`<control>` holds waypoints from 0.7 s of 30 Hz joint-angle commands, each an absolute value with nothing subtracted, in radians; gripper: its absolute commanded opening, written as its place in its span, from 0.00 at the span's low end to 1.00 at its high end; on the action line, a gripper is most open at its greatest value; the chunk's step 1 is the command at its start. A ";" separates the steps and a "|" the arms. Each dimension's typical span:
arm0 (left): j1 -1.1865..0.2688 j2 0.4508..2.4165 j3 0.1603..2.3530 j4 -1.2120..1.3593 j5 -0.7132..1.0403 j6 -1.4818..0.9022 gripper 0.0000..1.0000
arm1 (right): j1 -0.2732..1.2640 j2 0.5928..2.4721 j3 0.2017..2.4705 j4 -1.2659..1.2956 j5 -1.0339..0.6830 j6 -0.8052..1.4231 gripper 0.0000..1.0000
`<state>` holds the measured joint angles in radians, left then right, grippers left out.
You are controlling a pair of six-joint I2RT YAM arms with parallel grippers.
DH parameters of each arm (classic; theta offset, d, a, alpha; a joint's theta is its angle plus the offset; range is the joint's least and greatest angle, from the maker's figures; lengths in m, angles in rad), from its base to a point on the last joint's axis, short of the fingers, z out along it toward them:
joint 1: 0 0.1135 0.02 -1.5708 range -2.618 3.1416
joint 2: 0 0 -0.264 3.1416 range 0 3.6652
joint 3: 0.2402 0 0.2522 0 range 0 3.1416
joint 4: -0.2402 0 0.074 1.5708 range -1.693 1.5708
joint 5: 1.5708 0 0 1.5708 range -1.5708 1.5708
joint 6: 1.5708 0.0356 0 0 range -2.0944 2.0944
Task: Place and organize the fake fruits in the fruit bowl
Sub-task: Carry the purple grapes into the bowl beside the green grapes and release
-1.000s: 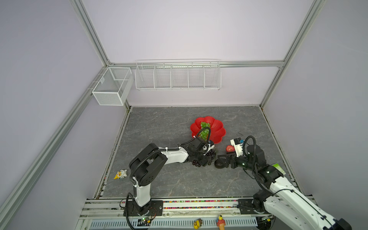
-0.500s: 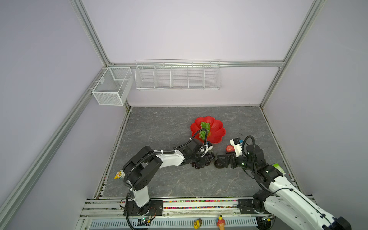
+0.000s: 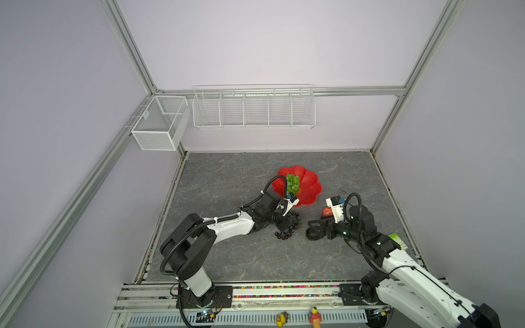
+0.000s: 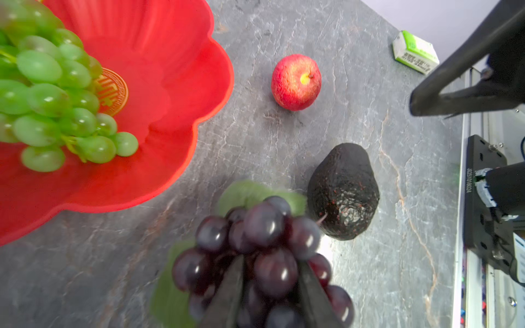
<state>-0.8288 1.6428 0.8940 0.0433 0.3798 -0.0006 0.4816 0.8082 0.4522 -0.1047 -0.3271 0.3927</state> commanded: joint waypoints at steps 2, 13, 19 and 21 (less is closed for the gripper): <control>-0.818 1.584 0.937 0.027 0.427 -0.023 0.28 | 0.489 0.812 0.485 -0.085 -0.320 0.389 0.89; -0.803 1.666 1.223 -0.102 0.396 -0.020 0.26 | 0.433 0.810 0.553 -0.167 -0.237 0.393 0.89; -0.797 1.845 1.478 -0.148 0.317 -0.011 0.26 | 0.421 0.774 0.551 -0.194 -0.215 0.386 0.89; -0.795 1.935 1.585 -0.176 0.288 -0.020 0.27 | 0.411 0.762 0.549 -0.205 -0.206 0.385 0.89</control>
